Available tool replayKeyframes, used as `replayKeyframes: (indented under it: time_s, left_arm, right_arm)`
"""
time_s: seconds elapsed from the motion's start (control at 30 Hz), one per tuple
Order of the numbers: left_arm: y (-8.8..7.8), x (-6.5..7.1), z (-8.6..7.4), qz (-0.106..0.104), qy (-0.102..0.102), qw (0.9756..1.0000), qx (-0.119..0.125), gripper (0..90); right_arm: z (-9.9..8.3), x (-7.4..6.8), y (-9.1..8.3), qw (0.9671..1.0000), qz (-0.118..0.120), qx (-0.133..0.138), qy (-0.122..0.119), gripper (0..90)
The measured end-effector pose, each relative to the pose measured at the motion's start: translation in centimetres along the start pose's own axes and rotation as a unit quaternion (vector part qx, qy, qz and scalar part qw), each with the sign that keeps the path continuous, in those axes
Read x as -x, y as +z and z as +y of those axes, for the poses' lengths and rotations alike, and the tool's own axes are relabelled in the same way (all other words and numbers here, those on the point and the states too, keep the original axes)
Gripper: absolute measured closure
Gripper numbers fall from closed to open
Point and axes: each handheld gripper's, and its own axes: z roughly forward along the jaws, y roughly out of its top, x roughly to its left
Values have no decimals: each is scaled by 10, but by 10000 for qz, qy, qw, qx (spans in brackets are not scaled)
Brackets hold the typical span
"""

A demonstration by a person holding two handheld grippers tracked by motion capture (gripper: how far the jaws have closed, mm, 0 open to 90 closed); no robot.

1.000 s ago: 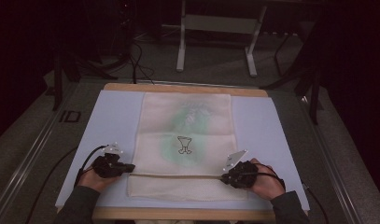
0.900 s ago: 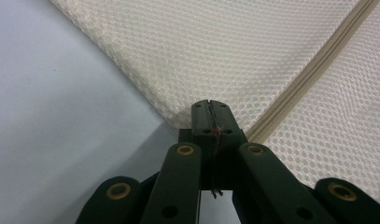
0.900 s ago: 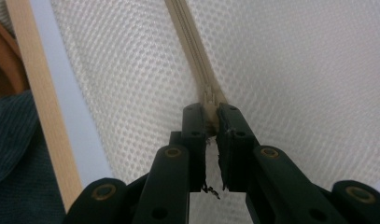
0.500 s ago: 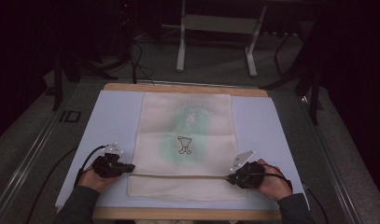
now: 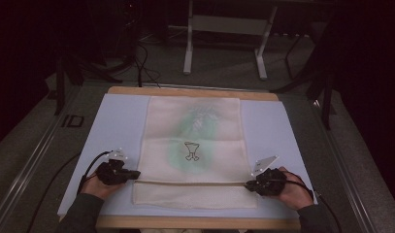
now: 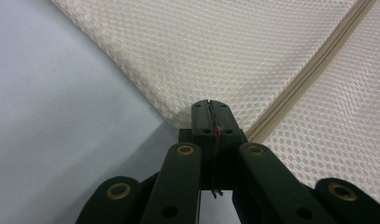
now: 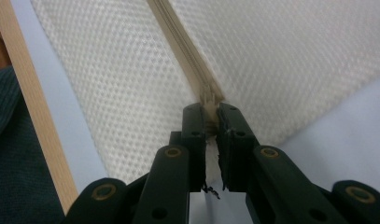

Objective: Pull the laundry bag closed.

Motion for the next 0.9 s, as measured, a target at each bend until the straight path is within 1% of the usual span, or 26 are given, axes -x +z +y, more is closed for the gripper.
replayKeyframes:
  time_s: [0.07,0.1,0.2,0.37,0.43,0.5,0.53,0.7,0.83,0.9]
  left_arm:
    - [0,0,0,-3,-4,10000,4,900]
    - [0,0,0,-7,-2,10000,6,900]
    - [0,0,0,-9,-6,10000,12,900]
    - [0,0,0,-2,-7,10000,19,900]
    - [0,0,-1,-10,-23,10000,26,900]
    - [0,-2,-1,-62,-83,9999,46,900]
    - [0,-2,-1,-82,-92,9999,60,900]
    - [-1,-1,-1,-57,-52,9999,72,893]
    - [-1,0,-1,-23,-18,10000,81,886]
    - [-1,1,-1,-18,-2,10000,87,885]
  right_arm:
    - [-4,2,-2,10000,15,-9,64,823]
    - [-5,2,-3,10000,33,54,74,823]
    - [-5,3,-4,10000,17,41,70,822]
    - [-5,4,-2,9999,42,38,113,818]
    - [-6,4,0,9998,87,64,152,796]
    - [-6,4,1,9997,139,19,186,736]
    - [-6,4,1,9996,169,37,215,728]
    - [-6,5,0,9993,158,199,261,692]
    - [-4,6,-3,9987,153,404,284,684]
    - [-3,6,-3,9983,114,496,291,666]
